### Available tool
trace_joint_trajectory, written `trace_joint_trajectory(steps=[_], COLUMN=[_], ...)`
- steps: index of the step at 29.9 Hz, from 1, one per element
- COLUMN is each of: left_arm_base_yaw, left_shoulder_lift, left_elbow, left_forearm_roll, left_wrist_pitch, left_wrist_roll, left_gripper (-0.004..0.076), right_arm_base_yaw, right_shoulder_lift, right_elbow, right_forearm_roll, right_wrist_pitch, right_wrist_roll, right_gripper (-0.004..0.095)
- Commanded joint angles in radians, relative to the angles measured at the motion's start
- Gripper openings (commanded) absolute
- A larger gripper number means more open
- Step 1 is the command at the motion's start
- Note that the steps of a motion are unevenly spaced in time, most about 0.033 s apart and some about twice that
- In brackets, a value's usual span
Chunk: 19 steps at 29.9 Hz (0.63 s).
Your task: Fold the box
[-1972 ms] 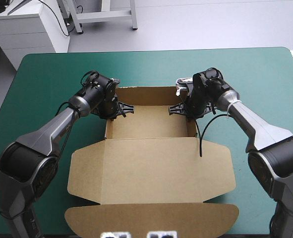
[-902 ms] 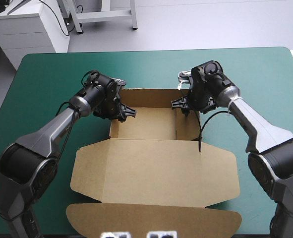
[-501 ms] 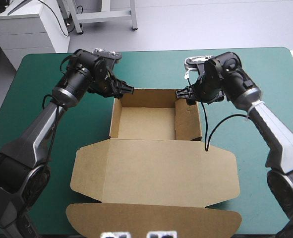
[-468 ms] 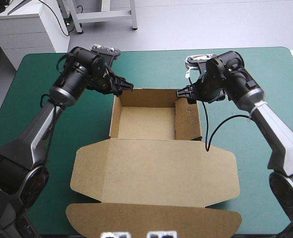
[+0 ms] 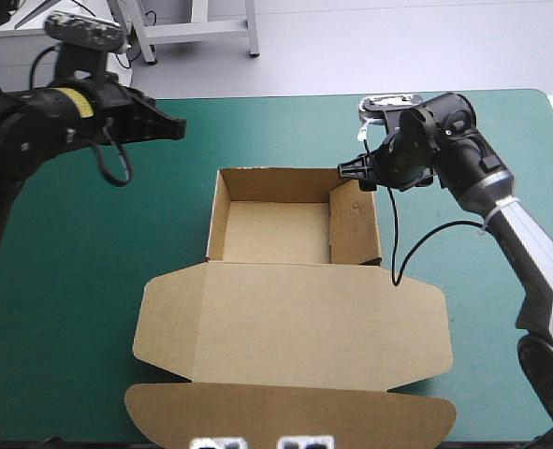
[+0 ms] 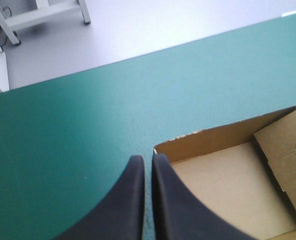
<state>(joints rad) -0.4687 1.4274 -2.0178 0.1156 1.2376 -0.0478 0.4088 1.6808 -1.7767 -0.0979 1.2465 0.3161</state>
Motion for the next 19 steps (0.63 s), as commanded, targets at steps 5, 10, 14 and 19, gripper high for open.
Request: trace_joint_trajectory(steps=[5, 10, 14, 19], left_arm_base_yaw=[-0.004, -0.004, -0.004, -0.004], left_shoulder_lift=[-0.224, -0.375, -0.504, -0.664], left_elbow=[0.209, 0.498, 0.741, 1.02], left_forearm_roll=[0.008, 0.008, 0.003, -0.013], left_wrist_pitch=[0.048, 0.024, -0.043, -0.138], left_wrist_roll=[0.007, -0.005, -0.02, -0.03], left_gripper=[-0.0008, -0.0008, -0.0008, -0.0008], right_arm_base_yaw=[-0.002, -0.002, -0.002, -0.002], right_shoulder_lift=[0.05, 0.114, 0.157, 0.221], right_elbow=[-0.029, -0.027, -0.019, -0.019], right_forearm_roll=[0.032, 0.037, 0.033, 0.037], right_wrist_pitch=[0.005, 0.005, 0.005, 0.005], right_wrist_roll=[0.016, 0.019, 0.019, 0.019], right_gripper=[0.0556, 0.0554, 0.0553, 0.0553])
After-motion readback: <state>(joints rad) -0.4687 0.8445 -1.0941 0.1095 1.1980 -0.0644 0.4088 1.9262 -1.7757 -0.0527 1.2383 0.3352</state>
